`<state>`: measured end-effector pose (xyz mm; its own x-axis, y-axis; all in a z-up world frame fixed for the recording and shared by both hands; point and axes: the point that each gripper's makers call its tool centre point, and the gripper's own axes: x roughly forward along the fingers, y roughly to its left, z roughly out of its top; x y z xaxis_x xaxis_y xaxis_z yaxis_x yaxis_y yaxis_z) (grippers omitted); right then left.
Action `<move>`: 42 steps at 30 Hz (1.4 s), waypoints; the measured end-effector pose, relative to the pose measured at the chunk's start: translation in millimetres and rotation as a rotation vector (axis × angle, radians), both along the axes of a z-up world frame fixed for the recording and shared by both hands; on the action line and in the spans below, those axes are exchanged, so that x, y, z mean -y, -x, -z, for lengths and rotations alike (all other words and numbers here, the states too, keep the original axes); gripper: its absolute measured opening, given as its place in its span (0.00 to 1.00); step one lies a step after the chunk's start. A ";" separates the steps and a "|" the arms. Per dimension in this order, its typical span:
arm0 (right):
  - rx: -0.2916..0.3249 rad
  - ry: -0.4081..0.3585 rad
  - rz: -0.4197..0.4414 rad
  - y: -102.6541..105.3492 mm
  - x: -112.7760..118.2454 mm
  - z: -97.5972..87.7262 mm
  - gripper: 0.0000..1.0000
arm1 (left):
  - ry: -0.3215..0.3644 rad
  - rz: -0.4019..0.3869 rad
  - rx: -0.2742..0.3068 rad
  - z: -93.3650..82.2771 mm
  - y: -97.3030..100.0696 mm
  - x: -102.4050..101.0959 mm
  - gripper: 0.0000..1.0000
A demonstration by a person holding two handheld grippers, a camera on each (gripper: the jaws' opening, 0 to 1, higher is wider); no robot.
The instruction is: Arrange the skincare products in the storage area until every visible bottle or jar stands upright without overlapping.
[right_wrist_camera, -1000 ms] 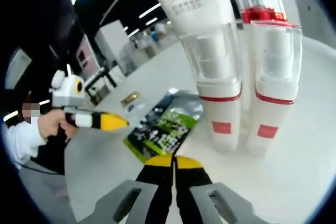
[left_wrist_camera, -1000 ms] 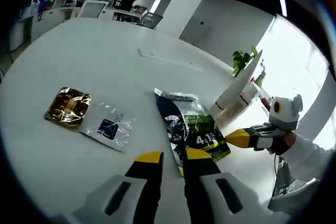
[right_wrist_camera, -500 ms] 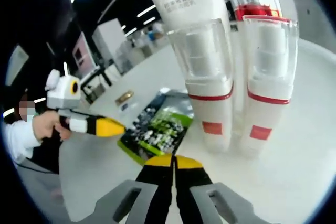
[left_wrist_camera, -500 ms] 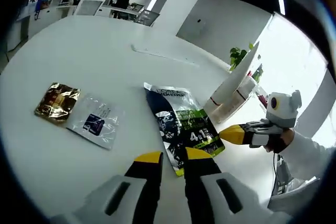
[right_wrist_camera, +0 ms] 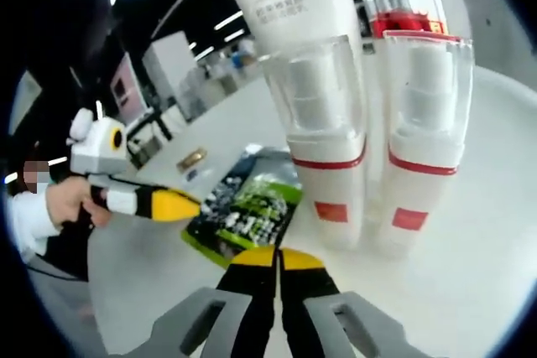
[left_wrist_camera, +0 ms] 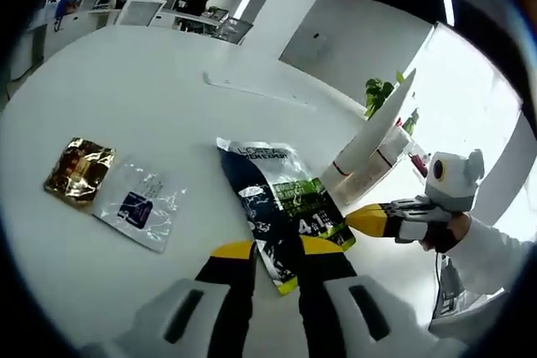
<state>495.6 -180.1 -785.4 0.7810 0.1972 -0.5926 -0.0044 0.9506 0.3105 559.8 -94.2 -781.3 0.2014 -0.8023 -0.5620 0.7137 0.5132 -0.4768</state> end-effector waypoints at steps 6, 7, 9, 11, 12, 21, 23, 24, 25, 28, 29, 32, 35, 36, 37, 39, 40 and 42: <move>0.002 0.003 0.007 1.2 2.4 1.0 0.00 | 0.008 -0.004 -0.004 -0.5 -4.9 3.3 0.20; 0.004 0.012 0.001 1.2 2.8 1.1 0.00 | 0.007 -0.005 -0.003 -0.4 -5.4 3.8 0.20; 0.006 0.015 0.003 0.9 3.8 0.8 0.00 | 0.009 0.004 0.001 -1.2 -4.0 5.7 0.21; 0.004 0.015 0.007 0.6 5.4 0.9 0.00 | 0.004 0.015 0.009 -1.7 -2.6 7.1 0.22; 0.004 0.016 0.007 0.5 5.8 0.8 0.00 | 0.003 0.017 0.012 -1.8 -2.8 7.4 0.22; 0.015 0.070 -0.022 0.1 7.6 1.1 0.00 | -0.012 0.034 0.025 -0.2 -2.1 6.6 0.24; 0.023 0.085 -0.030 -0.6 7.2 0.7 0.00 | -0.009 0.035 0.027 -0.9 -1.4 6.7 0.25; 0.023 0.089 -0.033 -0.5 6.8 0.6 0.00 | -0.009 0.035 0.034 -1.4 -1.8 6.9 0.27; 0.025 0.091 -0.035 -0.5 6.5 0.3 0.00 | -0.006 0.039 0.038 -2.4 -1.1 7.6 0.28; 0.036 0.102 -0.037 -0.8 6.5 -2.9 0.02 | -0.001 0.044 0.044 -5.0 -0.1 7.9 0.30; 0.038 0.106 -0.037 -0.6 6.8 -3.7 0.04 | -0.002 0.045 0.040 -5.3 0.6 7.1 0.30; 0.039 0.111 -0.052 2.1 5.5 -6.4 0.04 | -0.012 0.050 0.039 -6.4 2.7 2.6 0.31; 0.042 0.121 -0.068 7.1 3.5 -8.9 0.05 | -0.022 0.057 0.055 -9.1 3.9 -2.2 0.33; 0.042 0.122 -0.071 8.7 2.7 -9.3 0.05 | -0.021 0.059 0.062 -11.6 4.8 -4.0 0.33; 0.042 0.122 -0.074 10.4 1.7 -9.8 0.06 | -0.019 0.061 0.067 -13.4 5.2 -4.9 0.33; 0.044 0.127 -0.087 14.6 -1.2 -11.1 0.09 | -0.017 0.068 0.080 -18.0 7.4 -7.1 0.35; 0.044 0.132 -0.093 16.3 -2.4 -11.7 0.09 | -0.017 0.073 0.091 -20.8 8.5 -8.6 0.36; 0.046 0.150 -0.108 20.4 -4.7 -13.1 0.11 | -0.015 0.078 0.106 -25.0 9.6 -11.1 0.38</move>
